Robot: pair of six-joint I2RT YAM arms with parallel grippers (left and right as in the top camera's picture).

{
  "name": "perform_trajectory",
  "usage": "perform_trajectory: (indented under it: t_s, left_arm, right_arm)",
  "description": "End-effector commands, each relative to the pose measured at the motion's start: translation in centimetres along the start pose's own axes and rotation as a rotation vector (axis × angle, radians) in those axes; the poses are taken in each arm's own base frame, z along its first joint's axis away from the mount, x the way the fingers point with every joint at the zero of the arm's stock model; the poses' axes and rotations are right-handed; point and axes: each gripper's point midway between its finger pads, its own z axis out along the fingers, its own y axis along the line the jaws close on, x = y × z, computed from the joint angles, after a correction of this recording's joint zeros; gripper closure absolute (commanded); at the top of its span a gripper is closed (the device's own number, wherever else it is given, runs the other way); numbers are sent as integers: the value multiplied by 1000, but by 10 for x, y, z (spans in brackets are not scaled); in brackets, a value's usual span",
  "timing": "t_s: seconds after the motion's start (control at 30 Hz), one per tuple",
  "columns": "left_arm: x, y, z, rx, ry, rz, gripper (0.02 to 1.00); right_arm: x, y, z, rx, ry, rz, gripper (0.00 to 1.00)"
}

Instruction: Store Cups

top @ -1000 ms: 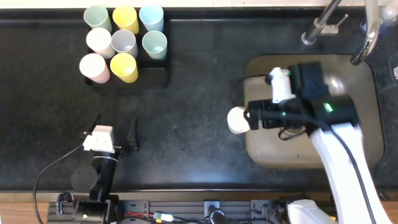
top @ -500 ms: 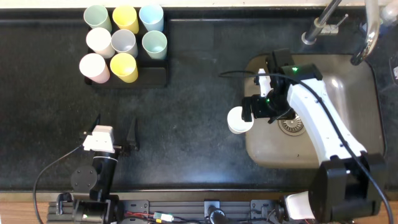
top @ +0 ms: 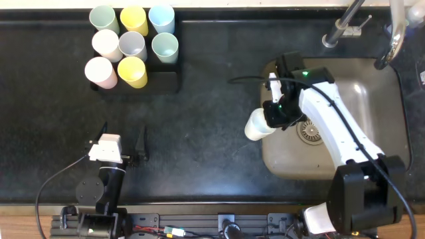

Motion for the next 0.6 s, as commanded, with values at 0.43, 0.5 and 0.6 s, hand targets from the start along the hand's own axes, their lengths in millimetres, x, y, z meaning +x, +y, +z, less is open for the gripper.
perform_trajectory:
  t_s: [0.43, 0.5, 0.6]
  left_arm:
    - [-1, -2, -1, 13, -6, 19, 18]
    - [-1, -2, -1, 13, -6, 19, 18]
    - [-1, -2, -1, 13, -6, 19, 18]
  right_arm:
    - [-67, 68, -103, -106, -306, -136, 958]
    - [-85, 87, -140, -127, -409, -157, 958]
    - [-108, 124, -185, -176, -525, -178, 961]
